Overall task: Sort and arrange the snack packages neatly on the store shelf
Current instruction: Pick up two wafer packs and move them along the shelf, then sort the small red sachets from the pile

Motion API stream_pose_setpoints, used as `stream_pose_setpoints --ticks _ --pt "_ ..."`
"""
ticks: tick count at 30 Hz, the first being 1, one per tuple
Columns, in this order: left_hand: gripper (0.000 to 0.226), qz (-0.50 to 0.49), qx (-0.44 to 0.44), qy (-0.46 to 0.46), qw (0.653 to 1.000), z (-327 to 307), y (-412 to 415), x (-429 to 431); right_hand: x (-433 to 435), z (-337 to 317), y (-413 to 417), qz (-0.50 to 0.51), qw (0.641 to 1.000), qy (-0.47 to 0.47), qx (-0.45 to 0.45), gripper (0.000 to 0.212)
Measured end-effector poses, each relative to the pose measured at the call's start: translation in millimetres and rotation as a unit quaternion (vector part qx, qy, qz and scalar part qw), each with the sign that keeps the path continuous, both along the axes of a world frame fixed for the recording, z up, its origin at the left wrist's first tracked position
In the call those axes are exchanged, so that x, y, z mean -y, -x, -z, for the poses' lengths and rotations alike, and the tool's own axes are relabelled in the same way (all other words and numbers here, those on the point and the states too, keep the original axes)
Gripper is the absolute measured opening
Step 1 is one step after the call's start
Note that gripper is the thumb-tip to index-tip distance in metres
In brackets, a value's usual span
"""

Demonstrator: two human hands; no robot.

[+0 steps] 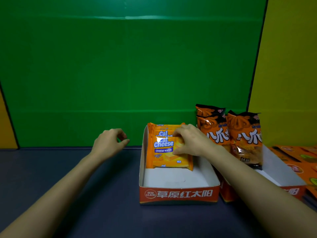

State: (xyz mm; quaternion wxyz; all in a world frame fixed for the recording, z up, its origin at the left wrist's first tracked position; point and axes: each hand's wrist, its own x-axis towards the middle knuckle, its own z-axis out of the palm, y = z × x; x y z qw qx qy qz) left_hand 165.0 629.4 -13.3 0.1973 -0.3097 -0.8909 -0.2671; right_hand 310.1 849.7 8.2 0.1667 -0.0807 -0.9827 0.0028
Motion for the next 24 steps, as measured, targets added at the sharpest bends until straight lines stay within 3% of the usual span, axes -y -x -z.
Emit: stream_pose_setpoints --ticks 5,9,20,24 --pt "0.01 0.09 -0.02 -0.026 0.995 -0.9 -17.7 -17.1 4.0 -3.4 -6.9 0.04 0.993 -0.106 0.045 0.091" --pt "0.008 0.108 -0.027 -0.036 0.993 0.7 -26.4 -30.3 6.2 -0.8 -11.8 0.036 0.984 -0.162 0.071 0.107" --pt "0.013 0.052 -0.017 -0.037 0.998 10.5 -16.4 -6.5 9.1 11.8 -8.7 0.049 0.978 -0.201 -0.003 0.093" --pt "0.019 0.013 -0.041 0.007 0.999 14.1 -18.5 11.9 12.5 12.7 -8.8 0.04 0.98 -0.191 -0.025 0.082"
